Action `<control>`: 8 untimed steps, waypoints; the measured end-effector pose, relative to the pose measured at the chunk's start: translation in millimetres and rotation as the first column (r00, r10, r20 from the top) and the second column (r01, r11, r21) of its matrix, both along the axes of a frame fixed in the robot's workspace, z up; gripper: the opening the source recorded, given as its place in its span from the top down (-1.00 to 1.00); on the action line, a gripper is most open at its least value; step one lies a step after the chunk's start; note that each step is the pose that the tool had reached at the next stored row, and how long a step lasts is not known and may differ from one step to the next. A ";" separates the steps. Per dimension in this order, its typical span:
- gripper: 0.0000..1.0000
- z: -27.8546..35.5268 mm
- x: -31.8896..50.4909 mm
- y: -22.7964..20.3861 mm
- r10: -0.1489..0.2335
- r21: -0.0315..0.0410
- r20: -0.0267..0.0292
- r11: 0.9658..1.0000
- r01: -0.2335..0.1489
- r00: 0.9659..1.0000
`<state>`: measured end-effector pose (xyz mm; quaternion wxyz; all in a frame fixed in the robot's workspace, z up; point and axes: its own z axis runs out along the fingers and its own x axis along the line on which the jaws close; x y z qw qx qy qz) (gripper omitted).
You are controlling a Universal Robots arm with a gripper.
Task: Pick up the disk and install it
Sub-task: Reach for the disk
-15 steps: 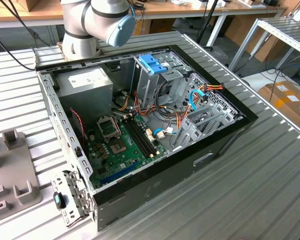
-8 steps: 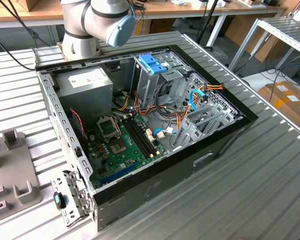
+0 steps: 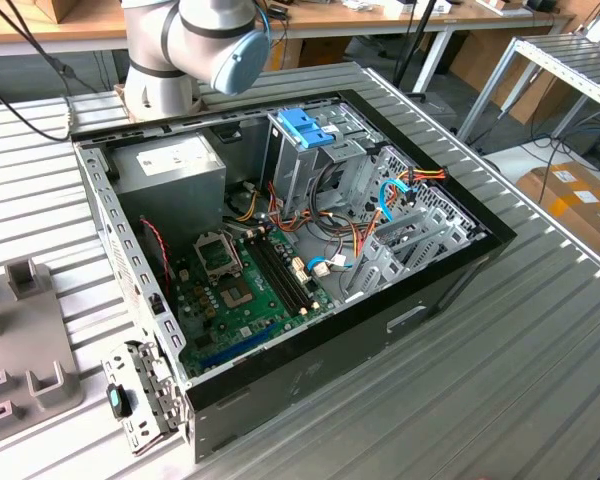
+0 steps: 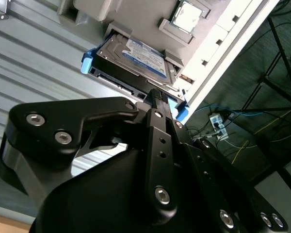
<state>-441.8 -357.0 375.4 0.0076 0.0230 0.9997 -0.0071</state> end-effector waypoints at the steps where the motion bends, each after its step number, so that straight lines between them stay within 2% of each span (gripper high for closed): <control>1: 0.79 -0.9 -0.8 0.5 0.000 0.000 -0.001 1.000 0.000 1.000; 7: 0.79 -11.5 -6.4 7.0 0.000 0.000 -0.012 1.000 0.000 1.000; 8: 0.79 -11.9 -6.5 7.9 0.000 0.000 -0.012 1.000 0.000 1.000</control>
